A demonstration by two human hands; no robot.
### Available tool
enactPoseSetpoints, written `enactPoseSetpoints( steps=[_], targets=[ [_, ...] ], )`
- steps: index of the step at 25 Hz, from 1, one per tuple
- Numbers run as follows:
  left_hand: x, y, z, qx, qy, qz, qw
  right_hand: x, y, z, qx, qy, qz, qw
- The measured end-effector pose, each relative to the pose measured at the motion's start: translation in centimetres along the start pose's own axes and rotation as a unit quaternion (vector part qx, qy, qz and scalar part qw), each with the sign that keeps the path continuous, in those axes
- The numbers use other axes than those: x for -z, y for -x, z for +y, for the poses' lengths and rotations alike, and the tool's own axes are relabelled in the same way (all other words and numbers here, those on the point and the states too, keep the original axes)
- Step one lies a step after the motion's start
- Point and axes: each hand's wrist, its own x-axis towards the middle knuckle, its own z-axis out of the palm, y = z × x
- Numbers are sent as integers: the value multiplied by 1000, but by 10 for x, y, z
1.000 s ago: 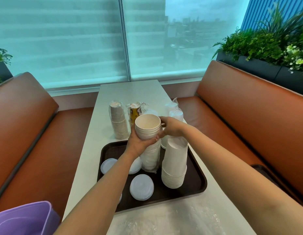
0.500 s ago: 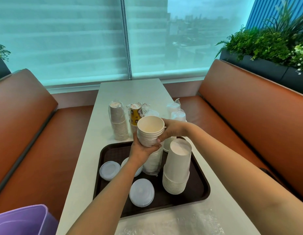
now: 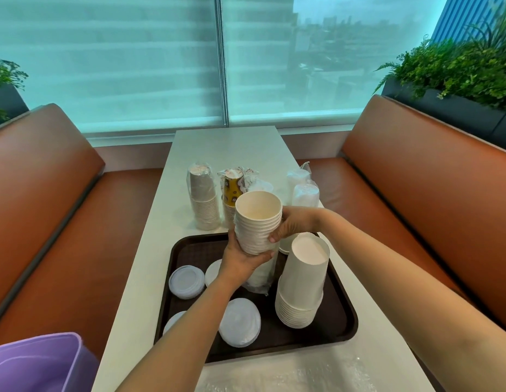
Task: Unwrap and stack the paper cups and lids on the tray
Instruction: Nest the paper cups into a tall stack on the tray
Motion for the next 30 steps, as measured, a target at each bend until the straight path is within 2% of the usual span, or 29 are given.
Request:
enactPoseSetpoints(
  steps=[3, 5, 7, 10, 13, 15, 17, 19, 21, 22, 25, 30],
  targets=[
    [15, -7, 7, -54, -30, -8, 998, -1, -1, 0, -2, 19, 3, 1000],
    [23, -9, 24, -92, -12, -15, 996, 3, -5, 3, -4, 27, 3, 1000],
    [23, -9, 39, -106, 9, -31, 994, 0, -2, 0, -13, 41, -9, 999],
    [14, -7, 38, -95, -2, 3, 996, -6, 4, -5, -26, 89, -20, 996],
    [11, -8, 33, -93, 3, 22, 995, 3, 14, -22, -35, 177, 15, 983],
    [12, -11, 36, -83, 7, 15, 996, 14, 26, -39, -14, 179, 77, 981],
    [12, -13, 36, -75, 10, 8, 997, 14, 42, -62, 58, 251, 137, 956],
    [10, -12, 35, -73, 2, 15, 997, 0, 52, -84, 114, 415, 149, 890],
    [8, -10, 38, -81, -23, 23, 996, -17, 52, -98, 102, 543, 115, 826],
    [7, -8, 40, -82, -36, 24, 996, -22, 49, -102, 68, 577, 90, 809],
    [9, -3, 43, -75, -44, 19, 996, -22, 43, -114, -16, 606, 28, 795],
    [13, 1, 42, -63, -23, -6, 998, -30, 30, -122, -52, 574, 5, 817]
  ],
)
